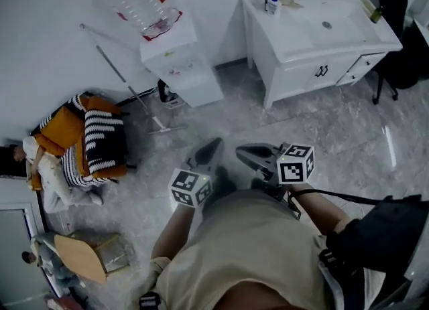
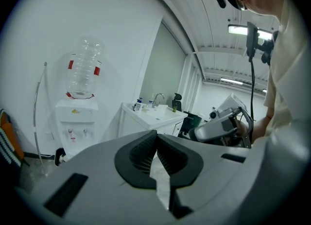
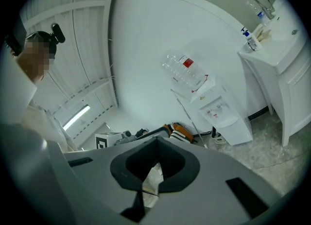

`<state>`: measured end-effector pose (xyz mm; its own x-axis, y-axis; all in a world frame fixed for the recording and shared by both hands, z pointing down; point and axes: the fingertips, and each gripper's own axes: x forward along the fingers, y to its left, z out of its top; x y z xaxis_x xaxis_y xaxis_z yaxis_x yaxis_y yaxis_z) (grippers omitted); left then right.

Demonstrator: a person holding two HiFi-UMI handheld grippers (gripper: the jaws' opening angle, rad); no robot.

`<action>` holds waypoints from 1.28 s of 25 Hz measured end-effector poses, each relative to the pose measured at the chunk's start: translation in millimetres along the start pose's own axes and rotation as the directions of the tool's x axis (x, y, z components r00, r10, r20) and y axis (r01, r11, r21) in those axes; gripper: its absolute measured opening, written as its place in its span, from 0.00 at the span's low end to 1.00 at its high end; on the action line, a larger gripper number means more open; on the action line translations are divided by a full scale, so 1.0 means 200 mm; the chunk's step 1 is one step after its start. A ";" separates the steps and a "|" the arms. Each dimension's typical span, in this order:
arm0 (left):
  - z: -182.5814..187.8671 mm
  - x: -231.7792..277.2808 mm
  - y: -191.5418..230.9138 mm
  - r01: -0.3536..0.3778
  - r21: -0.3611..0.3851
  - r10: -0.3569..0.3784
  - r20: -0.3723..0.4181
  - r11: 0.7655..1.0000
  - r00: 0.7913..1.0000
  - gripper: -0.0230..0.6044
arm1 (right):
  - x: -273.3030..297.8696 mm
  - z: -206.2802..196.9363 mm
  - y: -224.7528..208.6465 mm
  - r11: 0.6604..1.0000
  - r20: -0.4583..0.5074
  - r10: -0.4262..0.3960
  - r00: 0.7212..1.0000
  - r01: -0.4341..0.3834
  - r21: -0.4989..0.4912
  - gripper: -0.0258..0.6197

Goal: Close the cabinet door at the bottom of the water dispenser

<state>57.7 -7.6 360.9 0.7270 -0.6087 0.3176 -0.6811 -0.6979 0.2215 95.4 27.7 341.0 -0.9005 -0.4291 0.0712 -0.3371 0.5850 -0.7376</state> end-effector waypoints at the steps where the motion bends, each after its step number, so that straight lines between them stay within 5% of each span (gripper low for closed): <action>1: -0.03 0.00 -0.04 -0.009 -0.003 0.009 0.000 1.000 1.000 0.02 | -0.04 -0.03 0.00 1.000 -0.004 0.006 1.000 -0.006 0.009 0.06; 13: -0.10 -0.30 -0.02 -0.185 -0.041 0.184 -0.014 0.982 0.983 0.02 | 0.08 -0.16 0.18 0.987 -0.122 0.159 0.980 -0.157 0.025 0.06; 18: 0.01 -0.55 0.01 -0.232 0.053 0.229 0.054 0.971 0.972 0.02 | 0.17 -0.12 0.34 0.976 -0.088 0.145 0.985 -0.157 -0.151 0.06; 25: 0.21 -1.14 0.13 -0.310 0.029 0.291 0.270 0.950 0.918 0.02 | 0.37 -0.05 0.76 0.841 -0.018 0.082 0.996 -0.079 -0.535 0.06; 32: 0.20 -1.57 0.24 -0.229 -0.023 0.221 0.378 0.973 0.899 0.02 | 0.67 -0.30 1.14 0.692 -0.020 -0.005 1.000 -0.010 -0.722 0.06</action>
<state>-199.7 135.2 233.8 0.5361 -0.8440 -0.0142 -0.8314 -0.5309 0.1641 -119.1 144.2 223.4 -0.9038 -0.4186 0.0885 -0.4223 0.9061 -0.0266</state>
